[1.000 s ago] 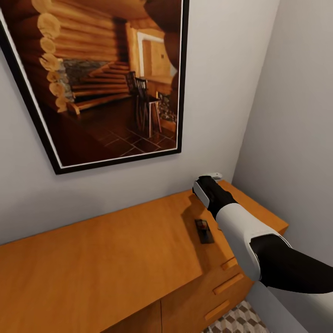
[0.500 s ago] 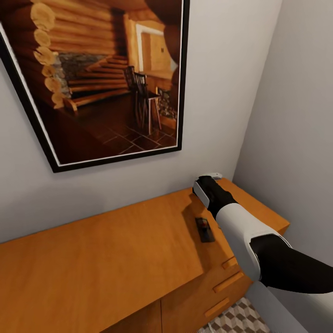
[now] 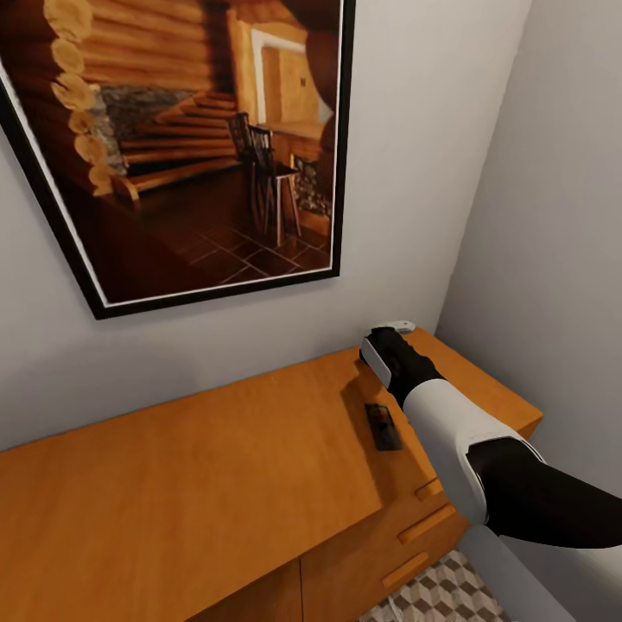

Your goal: Take the four mousetraps from the cabinet in the bathroom and place them on the bathroom floor. Make sure all four end up on the same floor surface, and ensure that at least two of them are either under or directly next to the same bathroom sink.

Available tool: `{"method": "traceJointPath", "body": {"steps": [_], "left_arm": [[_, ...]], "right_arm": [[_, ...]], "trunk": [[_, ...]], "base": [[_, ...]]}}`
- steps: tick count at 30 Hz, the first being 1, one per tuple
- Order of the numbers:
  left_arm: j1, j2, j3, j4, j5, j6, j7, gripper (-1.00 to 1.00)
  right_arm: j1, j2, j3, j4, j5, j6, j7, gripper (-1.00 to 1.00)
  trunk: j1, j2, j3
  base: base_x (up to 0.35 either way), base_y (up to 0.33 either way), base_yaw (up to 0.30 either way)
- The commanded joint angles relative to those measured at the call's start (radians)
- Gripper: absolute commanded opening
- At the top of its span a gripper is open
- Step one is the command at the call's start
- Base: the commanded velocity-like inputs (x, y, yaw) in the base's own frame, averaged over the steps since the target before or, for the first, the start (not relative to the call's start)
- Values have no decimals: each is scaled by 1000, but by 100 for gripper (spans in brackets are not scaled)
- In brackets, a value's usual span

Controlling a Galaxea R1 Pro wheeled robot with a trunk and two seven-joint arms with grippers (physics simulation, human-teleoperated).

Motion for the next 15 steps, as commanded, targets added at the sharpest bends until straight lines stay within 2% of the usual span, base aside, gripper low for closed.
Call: {"method": "traceJointPath", "body": {"steps": [1,15], "left_arm": [[0,0,-1,2,0,-6,3,100],[1,0,-1,2,0,-6,3,100]], "right_arm": [[0,0,3,8,-19,2,-8,100],[0,0,3,8,-19,2,-8,100]], "trunk": [[0,0,-2],[0,0,-9]], "base": [[0,0,0],[0,0,0]]}}
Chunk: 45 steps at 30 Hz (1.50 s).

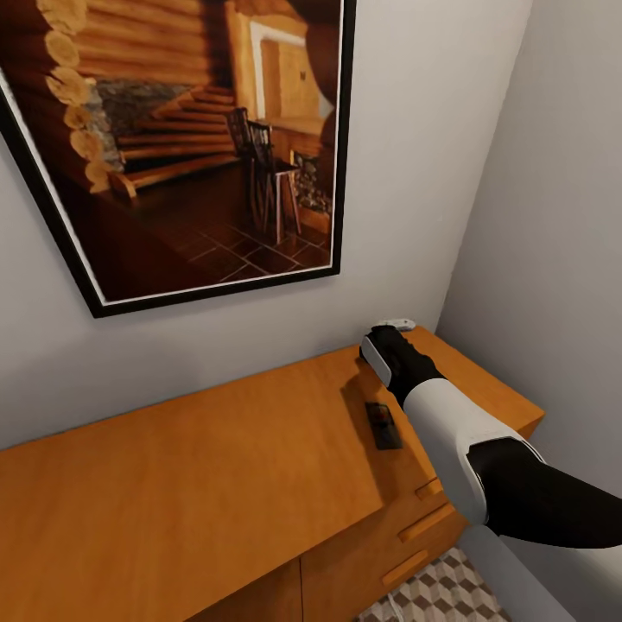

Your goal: Take the four mousetraps from the cabinet in the bathroom and place them on the bathroom floor. Make sure all four end up on the same floor surface, and ensure that at least two of them are either under or directly next to the same bathroom sink.

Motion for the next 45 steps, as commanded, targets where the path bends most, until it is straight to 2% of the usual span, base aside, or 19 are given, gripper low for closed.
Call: {"method": "traceJointPath", "body": {"steps": [1,45], "left_arm": [[0,0,-1,2,0,-6,3,100],[2,0,-1,2,0,-6,3,100]], "right_arm": [[0,0,4,24,-14,3,-9,100],[0,0,2,30,-16,2,-3,100]], "trunk": [[0,0,-1],[0,0,-7]], "base": [[0,0,0],[0,0,0]]}}
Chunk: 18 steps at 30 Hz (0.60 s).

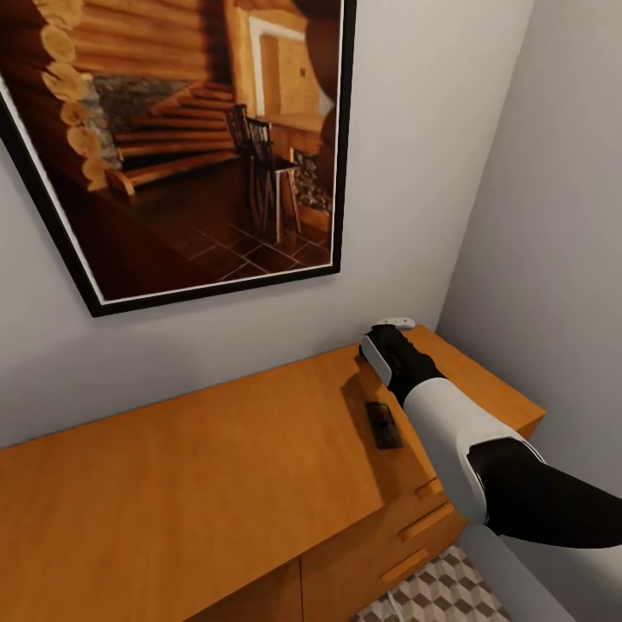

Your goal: Take the four mousetraps from the cabinet in the bathroom and place them on the bathroom floor. Make sure all four end up on the same floor surface, and ensure that at least two of them are either under or directly next to the same bathroom sink.

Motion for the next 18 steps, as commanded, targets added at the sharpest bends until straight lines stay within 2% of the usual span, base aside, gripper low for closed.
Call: {"method": "traceJointPath", "body": {"steps": [1,14,15,18], "left_arm": [[0,0,-1,2,0,-6,3,100],[0,0,-1,2,0,-6,3,100],[0,0,-1,2,0,-6,3,100],[1,0,-1,2,0,-6,3,100]], "right_arm": [[0,0,4,41,-15,3,-9,100],[0,0,4,44,-15,3,-8,100],[0,0,4,44,-15,3,-8,-100],[0,0,4,44,-16,3,-7,-100]], "trunk": [[0,0,-1],[0,0,-1],[0,0,-1],[0,0,-1]], "base": [[0,0,0],[0,0,0],[0,0,0],[0,0,0]]}}
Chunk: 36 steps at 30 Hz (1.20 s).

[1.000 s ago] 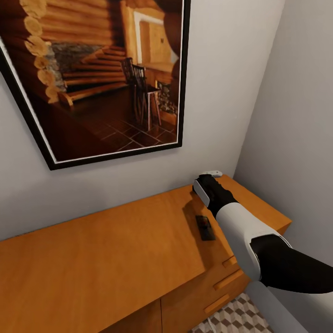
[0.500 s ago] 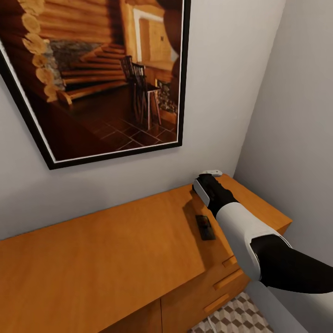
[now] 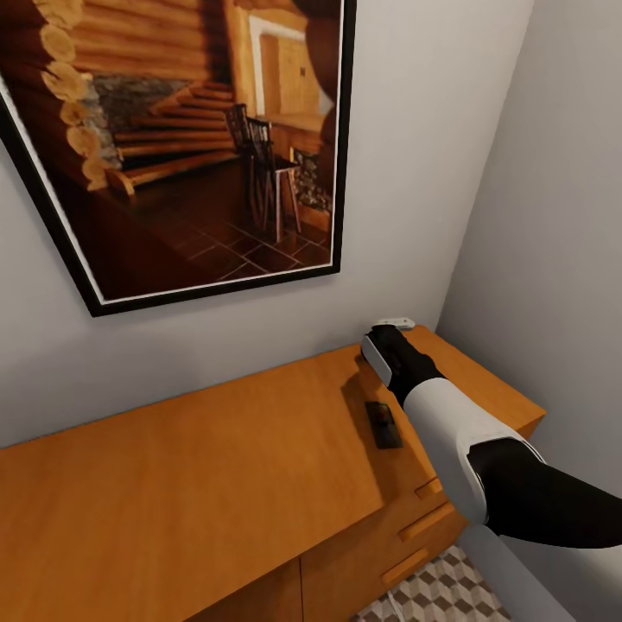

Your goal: Take the four mousetraps from the cabinet in the bathroom and place them on the bathroom floor. Make sure all four end up on the same floor surface, and ensure that at least two of them are either under or directly next to the same bathroom sink.

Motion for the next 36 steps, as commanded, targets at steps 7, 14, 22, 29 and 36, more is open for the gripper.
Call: {"method": "traceJointPath", "body": {"steps": [7,14,22,29,36], "left_arm": [[0,0,-1,1,0,-6,3,100],[0,0,-1,1,0,-6,3,100],[0,0,-1,1,0,-6,3,100],[0,-1,-1,1,0,-6,3,100],[0,-2,-1,1,0,-6,3,100]], "right_arm": [[0,0,4,42,-15,5,-2,-100],[0,0,4,42,-15,5,-1,-100],[0,0,4,36,-14,5,-3,-100],[0,0,0,7,-12,12,-8,-100],[0,0,-2,-31,-14,36,-10,-100]], "trunk": [[0,0,-1],[0,0,-1],[0,0,-1],[0,0,-1],[0,0,-1]], "base": [[0,0,0],[0,0,0],[0,0,0],[0,0,0],[0,0,0]]}}
